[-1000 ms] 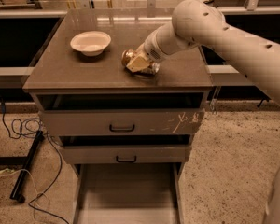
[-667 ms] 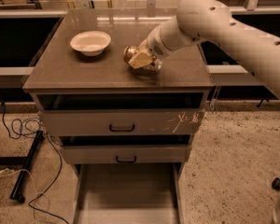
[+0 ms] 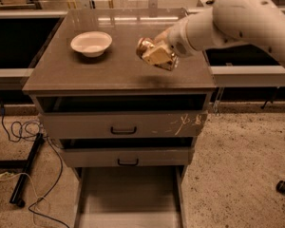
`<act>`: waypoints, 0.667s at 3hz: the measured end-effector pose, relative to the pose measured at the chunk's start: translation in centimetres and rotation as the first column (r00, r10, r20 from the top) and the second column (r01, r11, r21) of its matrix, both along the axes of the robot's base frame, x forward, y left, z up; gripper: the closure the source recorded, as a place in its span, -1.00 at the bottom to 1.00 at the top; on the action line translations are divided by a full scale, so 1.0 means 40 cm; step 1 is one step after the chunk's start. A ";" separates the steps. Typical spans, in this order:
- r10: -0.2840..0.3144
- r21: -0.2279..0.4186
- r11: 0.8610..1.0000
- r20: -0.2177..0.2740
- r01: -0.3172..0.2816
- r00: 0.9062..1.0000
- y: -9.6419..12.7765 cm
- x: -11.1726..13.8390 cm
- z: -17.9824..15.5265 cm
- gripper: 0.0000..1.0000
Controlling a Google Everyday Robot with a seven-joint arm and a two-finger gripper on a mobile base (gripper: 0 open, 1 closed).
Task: Place orange can into bottom drawer
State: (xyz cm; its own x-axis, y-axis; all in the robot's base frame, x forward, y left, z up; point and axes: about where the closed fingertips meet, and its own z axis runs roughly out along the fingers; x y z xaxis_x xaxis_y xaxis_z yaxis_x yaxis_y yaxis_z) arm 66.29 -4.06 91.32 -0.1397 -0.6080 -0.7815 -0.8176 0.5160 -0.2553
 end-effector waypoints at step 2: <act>-0.138 0.074 0.988 -0.009 0.138 0.990 -0.144 -0.249 -0.022 1.00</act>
Offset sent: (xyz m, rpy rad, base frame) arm -0.1537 -0.0842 -0.0235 0.1023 0.0079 -0.2099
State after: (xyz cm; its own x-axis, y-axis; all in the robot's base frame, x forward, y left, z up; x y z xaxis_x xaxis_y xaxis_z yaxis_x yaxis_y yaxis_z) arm 56.32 -9.83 90.46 -0.2212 -0.5231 -0.8231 -0.7379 0.6416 -0.2095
